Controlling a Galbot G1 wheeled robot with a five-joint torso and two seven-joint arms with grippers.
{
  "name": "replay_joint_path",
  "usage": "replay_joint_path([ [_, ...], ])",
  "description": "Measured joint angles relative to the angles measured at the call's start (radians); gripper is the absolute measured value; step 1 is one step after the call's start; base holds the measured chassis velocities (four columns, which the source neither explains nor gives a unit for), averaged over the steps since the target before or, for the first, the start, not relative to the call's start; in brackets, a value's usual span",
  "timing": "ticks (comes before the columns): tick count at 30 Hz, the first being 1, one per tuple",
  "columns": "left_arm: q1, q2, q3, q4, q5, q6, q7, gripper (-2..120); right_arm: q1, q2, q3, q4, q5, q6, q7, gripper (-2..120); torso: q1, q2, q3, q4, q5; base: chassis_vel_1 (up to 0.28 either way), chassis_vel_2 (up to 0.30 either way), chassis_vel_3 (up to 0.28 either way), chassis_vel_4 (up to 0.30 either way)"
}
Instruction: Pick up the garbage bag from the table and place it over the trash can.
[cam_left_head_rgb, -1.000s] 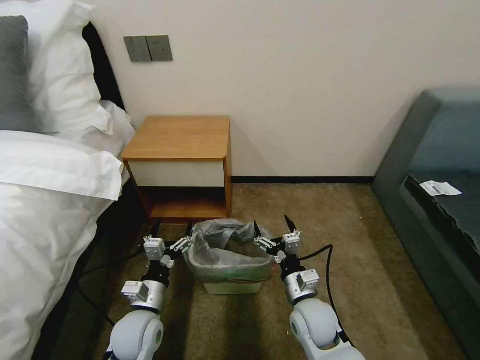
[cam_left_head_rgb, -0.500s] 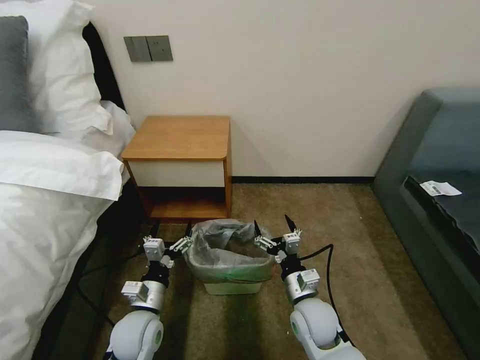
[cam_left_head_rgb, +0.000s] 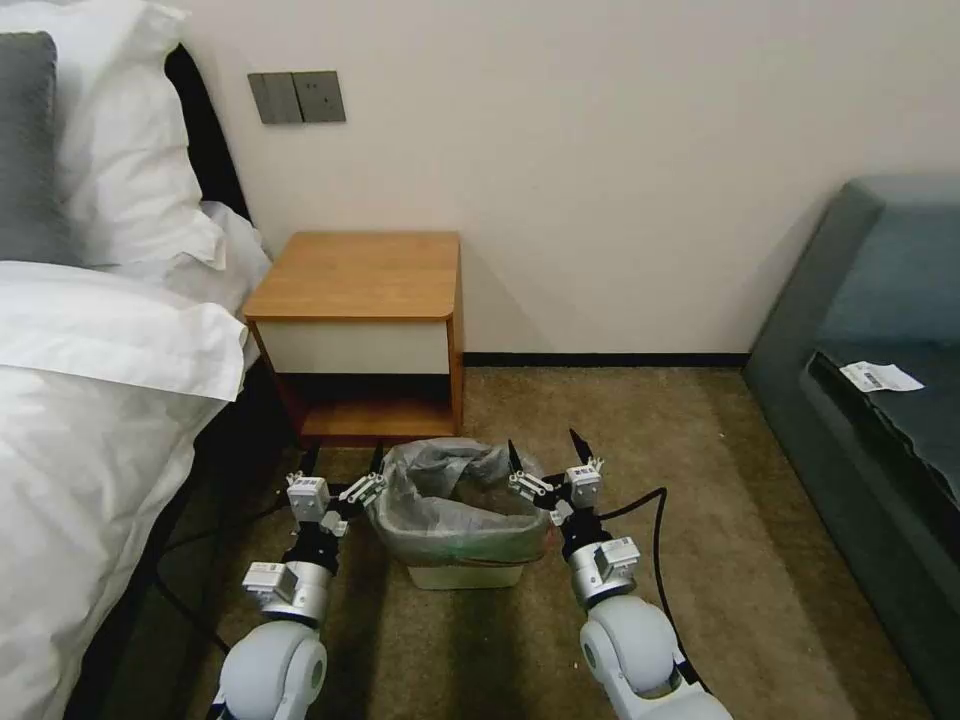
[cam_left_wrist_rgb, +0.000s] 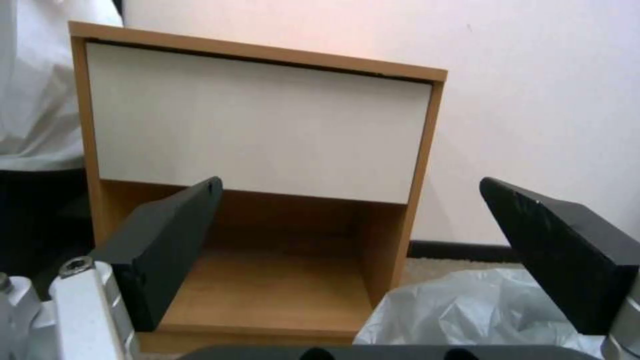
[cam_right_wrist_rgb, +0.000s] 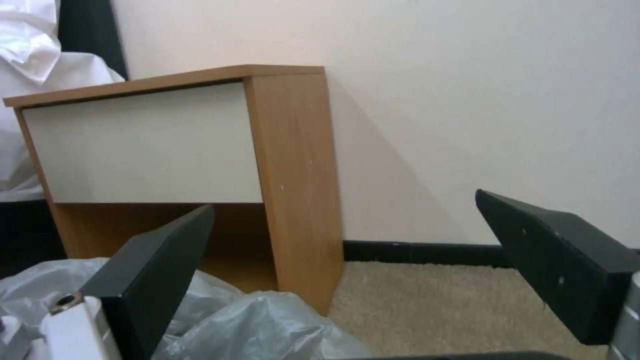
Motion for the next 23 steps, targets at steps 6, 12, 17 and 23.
replay_joint_path([
  [6, 0.0, 0.0, 0.0, 0.0, 0.0, 0.0, 0.0, 97, 0.0, 0.0, 0.0, 0.0, 0.0, 0.0, 0.0, 100, 0.0, 0.0, 0.0, 0.0, 0.0001, 0.0, 0.0, 0.0, 0.0],
  [12, 0.0, 0.0, 0.0, 0.0, 0.0, 0.001, 0.0, 97, 0.0, 0.0, 0.0, 0.0, 0.001, 0.0, 0.0, 100, 0.0, 0.0, 0.0, 0.0, 0.0001, 0.0, 0.0, 0.0, 0.0],
  [17, 0.0, 0.0, 0.0, -0.001, 0.0, 0.001, 0.0, 97, 0.0, 0.0, 0.0, 0.0, 0.001, 0.0, 0.0, 100, 0.0, 0.0, 0.0, 0.0, 0.0001, 0.0, 0.0, 0.0, 0.0],
  [23, 0.0, 0.0, 0.0, -0.001, -0.001, 0.001, 0.0, 97, 0.0, 0.0, 0.0, 0.0, 0.001, 0.0, 0.0, 100, 0.0, 0.0, 0.0, 0.0, 0.0, 0.0, 0.0, 0.0, 0.0],
])
